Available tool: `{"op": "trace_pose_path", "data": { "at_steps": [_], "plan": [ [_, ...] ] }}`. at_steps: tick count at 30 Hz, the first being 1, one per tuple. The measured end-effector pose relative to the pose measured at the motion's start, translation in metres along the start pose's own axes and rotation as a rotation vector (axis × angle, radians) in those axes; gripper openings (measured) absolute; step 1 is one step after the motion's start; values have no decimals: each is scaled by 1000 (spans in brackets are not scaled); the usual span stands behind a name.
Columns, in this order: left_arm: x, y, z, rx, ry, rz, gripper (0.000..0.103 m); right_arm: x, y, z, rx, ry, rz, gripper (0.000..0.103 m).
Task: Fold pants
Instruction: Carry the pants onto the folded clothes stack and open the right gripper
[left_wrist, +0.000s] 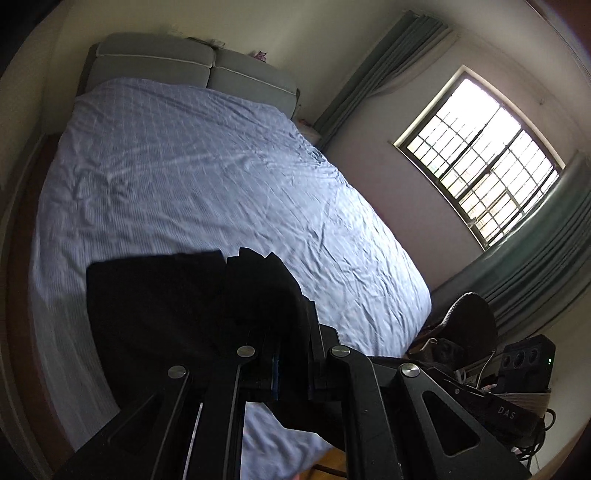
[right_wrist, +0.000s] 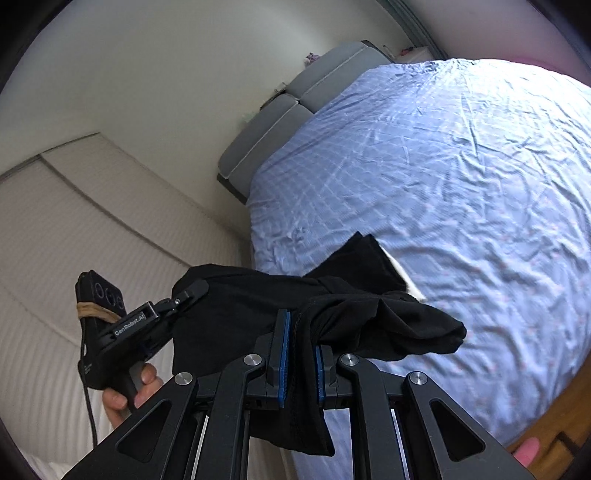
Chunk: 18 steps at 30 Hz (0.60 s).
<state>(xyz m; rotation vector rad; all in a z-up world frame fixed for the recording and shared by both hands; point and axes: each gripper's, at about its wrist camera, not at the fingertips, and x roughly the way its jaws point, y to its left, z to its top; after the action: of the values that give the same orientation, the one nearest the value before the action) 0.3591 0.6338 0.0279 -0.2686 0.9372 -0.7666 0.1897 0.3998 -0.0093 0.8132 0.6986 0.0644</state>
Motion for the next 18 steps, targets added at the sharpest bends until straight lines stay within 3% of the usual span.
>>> {"op": "trace_pose_path", "data": {
  "at_steps": [6, 12, 15, 18],
  "plan": [
    [36, 66, 66, -41, 7, -47, 11, 63, 25, 30, -9, -7, -64, 13],
    [80, 106, 120, -51, 0, -103, 11, 110, 48, 62, -75, -45, -166, 13],
    [108, 130, 132, -19, 43, -89, 11, 134, 43, 60, -45, -30, -210, 13],
    [150, 166, 124, 5, 155, -12, 12, 169, 26, 40, 21, 28, -259, 13]
  ]
}}
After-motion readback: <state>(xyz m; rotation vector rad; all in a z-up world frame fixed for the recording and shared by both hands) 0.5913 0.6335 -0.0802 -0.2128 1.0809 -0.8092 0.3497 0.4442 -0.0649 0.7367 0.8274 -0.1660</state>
